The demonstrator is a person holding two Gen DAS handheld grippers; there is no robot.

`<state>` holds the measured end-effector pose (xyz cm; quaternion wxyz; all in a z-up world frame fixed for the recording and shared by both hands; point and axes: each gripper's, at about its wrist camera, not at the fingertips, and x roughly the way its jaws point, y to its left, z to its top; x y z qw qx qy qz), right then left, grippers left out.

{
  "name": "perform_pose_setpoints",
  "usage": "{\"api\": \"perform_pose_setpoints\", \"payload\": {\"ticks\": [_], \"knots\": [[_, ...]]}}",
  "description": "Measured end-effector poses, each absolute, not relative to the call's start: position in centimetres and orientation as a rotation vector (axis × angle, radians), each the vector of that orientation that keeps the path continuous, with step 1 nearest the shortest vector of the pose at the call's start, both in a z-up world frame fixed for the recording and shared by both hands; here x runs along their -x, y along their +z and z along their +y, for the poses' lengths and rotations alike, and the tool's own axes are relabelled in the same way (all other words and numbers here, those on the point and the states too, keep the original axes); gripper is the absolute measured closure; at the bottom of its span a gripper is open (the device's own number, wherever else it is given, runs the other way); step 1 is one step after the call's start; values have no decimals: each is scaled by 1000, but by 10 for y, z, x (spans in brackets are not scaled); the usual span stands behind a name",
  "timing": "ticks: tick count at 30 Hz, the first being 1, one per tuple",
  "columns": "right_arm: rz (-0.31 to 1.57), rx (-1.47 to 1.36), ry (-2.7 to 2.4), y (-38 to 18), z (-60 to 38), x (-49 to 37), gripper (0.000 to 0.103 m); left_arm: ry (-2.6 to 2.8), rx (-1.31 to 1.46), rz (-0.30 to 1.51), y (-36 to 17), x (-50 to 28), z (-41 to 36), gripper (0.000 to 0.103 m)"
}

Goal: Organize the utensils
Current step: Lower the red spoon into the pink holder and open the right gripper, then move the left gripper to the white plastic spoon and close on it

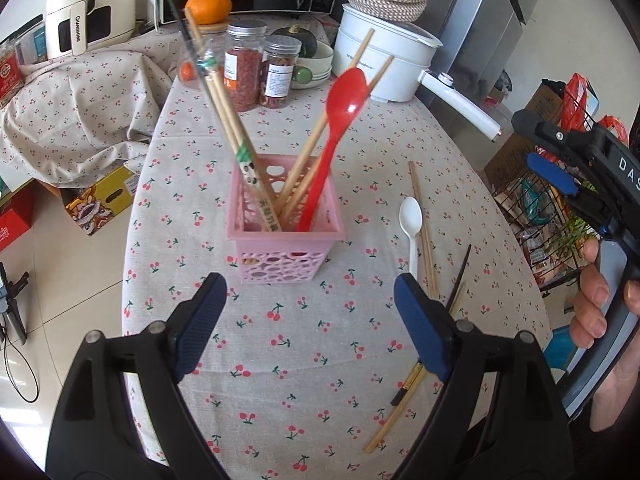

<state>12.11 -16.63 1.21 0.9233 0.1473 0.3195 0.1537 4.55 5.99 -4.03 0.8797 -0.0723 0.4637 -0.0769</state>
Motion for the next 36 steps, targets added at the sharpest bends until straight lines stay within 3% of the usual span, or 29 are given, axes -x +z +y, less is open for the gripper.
{"api": "perform_pose_setpoints", "payload": {"ticks": [20, 28, 36], "knots": [[1027, -220, 157, -50, -276, -134, 19, -231, 98, 1064, -63, -84, -50, 17], [1104, -230, 157, -64, -278, -154, 19, -212, -33, 1134, -86, -128, -80, 40], [1196, -274, 139, -83, -297, -168, 19, -165, -11, 1230, -112, -168, -92, 40]]}}
